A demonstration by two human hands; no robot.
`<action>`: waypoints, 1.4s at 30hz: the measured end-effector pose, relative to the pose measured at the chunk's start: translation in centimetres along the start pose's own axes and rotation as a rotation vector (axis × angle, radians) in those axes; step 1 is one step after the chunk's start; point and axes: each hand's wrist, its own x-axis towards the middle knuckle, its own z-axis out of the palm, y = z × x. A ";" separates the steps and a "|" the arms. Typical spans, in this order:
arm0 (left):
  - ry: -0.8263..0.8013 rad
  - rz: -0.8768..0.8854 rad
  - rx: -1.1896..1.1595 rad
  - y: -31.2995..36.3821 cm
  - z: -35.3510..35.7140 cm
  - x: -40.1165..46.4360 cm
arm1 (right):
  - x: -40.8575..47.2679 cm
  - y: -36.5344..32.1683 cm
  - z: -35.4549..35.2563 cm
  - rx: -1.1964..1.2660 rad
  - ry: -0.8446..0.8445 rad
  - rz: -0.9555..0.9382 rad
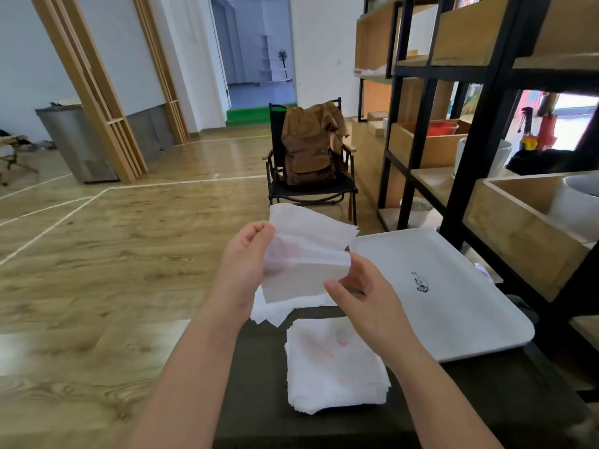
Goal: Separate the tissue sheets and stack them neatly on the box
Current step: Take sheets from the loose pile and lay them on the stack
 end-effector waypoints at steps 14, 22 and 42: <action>0.034 -0.030 0.481 -2.4 -2.5 -5.9 | -3.1 -0.1 -0.4 -0.071 0.032 -0.110; -0.133 0.036 0.463 -2.1 -2.2 -8.5 | -4.3 -0.7 -1.4 -0.080 0.075 -0.151; -0.016 0.214 0.536 -4.3 -2.1 -11.6 | -6.1 -0.3 -2.6 -0.159 -0.004 -0.141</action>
